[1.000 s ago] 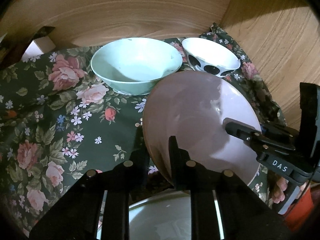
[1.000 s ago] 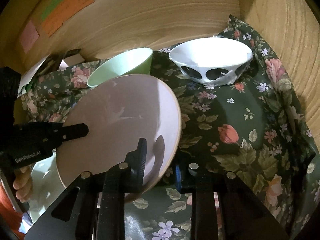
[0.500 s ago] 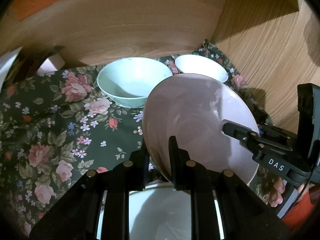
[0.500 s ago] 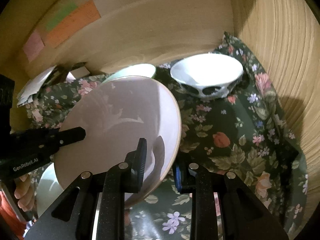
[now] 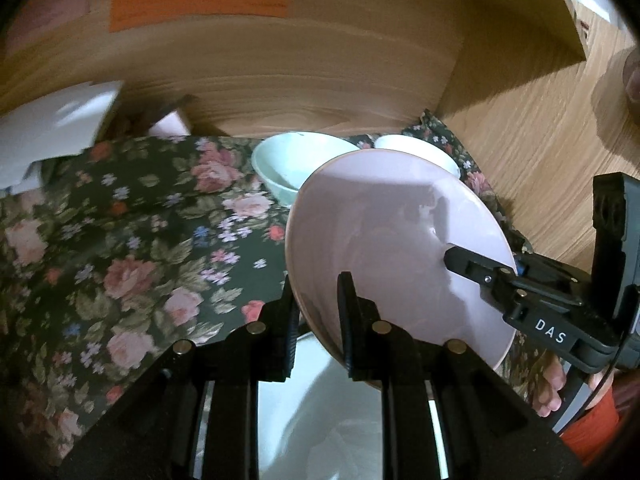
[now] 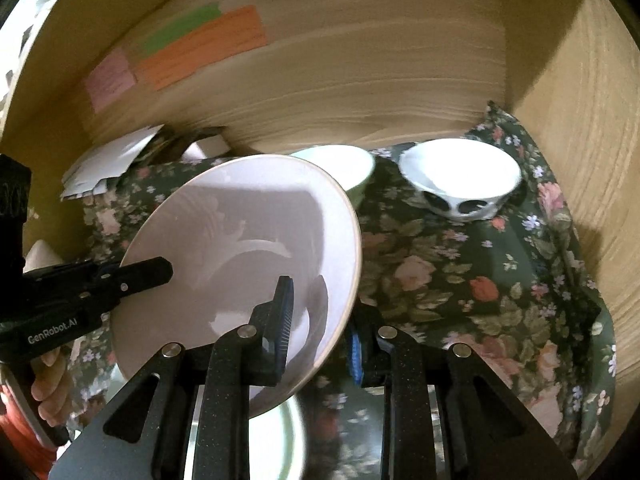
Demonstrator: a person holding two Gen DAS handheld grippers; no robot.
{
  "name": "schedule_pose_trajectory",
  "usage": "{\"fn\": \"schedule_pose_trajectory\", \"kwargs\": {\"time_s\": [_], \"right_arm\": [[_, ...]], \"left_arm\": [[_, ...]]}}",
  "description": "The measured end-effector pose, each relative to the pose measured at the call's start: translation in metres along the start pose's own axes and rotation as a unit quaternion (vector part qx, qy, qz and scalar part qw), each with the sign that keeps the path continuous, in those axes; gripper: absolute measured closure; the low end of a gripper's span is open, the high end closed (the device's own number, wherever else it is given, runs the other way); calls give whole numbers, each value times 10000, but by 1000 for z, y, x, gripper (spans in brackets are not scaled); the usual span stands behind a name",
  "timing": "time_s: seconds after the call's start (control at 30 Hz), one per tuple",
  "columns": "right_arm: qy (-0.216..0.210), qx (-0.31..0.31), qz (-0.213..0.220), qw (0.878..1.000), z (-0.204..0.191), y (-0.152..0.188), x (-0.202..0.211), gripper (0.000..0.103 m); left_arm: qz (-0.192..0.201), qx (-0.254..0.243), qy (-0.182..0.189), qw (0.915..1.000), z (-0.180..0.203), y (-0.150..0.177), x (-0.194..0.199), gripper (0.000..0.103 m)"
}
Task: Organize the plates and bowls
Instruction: 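Lift the pale pink bowl with both grippers and carry it over the plate stack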
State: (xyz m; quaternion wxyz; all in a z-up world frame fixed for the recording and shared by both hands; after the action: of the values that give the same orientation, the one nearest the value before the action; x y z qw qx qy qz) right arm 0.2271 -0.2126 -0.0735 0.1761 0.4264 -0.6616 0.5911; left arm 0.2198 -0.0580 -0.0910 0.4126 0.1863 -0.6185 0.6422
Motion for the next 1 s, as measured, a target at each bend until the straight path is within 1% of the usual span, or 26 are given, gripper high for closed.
{"fn": "schedule_pose_trajectory", "kwargs": {"time_s": [0.3, 0.63, 1.0], "right_arm": [[-258, 319, 20, 9992, -45, 6, 1, 81], [-633, 659, -21, 9958, -100, 16, -4, 81], [-980, 1020, -259, 9896, -148, 32, -18, 81]], "left_arm": [[207, 228, -311, 9990, -31, 23, 36, 85], [433, 549, -680, 9952, -71, 57, 80, 85], [535, 847, -1014, 9898, -105, 88, 111, 85]]}}
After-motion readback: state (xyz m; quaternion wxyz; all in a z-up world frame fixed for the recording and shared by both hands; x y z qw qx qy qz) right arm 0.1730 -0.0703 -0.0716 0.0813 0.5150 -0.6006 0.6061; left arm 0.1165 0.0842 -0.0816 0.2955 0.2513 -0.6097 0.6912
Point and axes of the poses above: each gripper's, at about its wrist camera, not at the fingertips, and x roughly against the way its jaws point, z to its right, y to its underside, the point moved 2 cm from there along -x, roughly the way its jaws point, and after that the axes turned 4 degrees about -x, right-handed, at the moved point
